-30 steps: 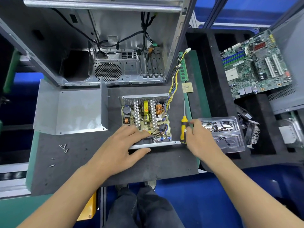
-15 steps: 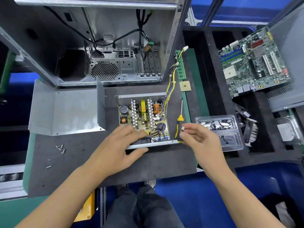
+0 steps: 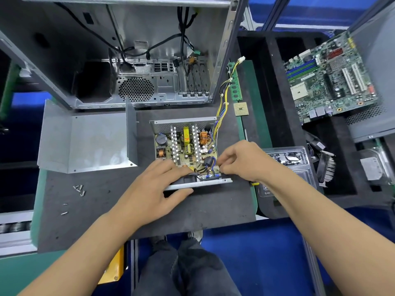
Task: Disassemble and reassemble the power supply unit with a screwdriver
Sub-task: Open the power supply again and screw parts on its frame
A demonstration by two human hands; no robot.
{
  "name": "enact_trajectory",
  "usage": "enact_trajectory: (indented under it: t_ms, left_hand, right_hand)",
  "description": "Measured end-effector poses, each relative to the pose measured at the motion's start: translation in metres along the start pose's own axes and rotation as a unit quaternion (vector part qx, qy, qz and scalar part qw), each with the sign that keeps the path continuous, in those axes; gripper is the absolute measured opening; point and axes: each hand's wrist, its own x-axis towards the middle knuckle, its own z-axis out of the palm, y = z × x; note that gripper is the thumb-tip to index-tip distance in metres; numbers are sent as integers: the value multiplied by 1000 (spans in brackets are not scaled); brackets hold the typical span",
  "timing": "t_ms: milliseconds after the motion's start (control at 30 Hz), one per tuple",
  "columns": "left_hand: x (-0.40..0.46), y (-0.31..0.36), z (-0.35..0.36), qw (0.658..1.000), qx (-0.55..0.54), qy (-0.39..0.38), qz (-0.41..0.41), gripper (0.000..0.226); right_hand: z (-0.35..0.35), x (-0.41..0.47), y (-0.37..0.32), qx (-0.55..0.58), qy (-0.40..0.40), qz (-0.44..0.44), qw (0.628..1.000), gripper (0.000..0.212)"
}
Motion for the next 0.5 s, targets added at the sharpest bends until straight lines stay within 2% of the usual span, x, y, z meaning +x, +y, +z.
enact_trajectory:
  t_ms: [200,400,500]
  left_hand:
    - [1,-1,0,1000,1,2,2,46]
    - [1,-4,0,1000,2,6,2,46]
    - [1,-4,2,1000,0,2,3,47]
  right_hand:
    - [1,9,0,24,5,43,999,26]
    - [4,18,1,151,-18,117,981,28]
    - [3,18,-3,177,-40,146,972,27]
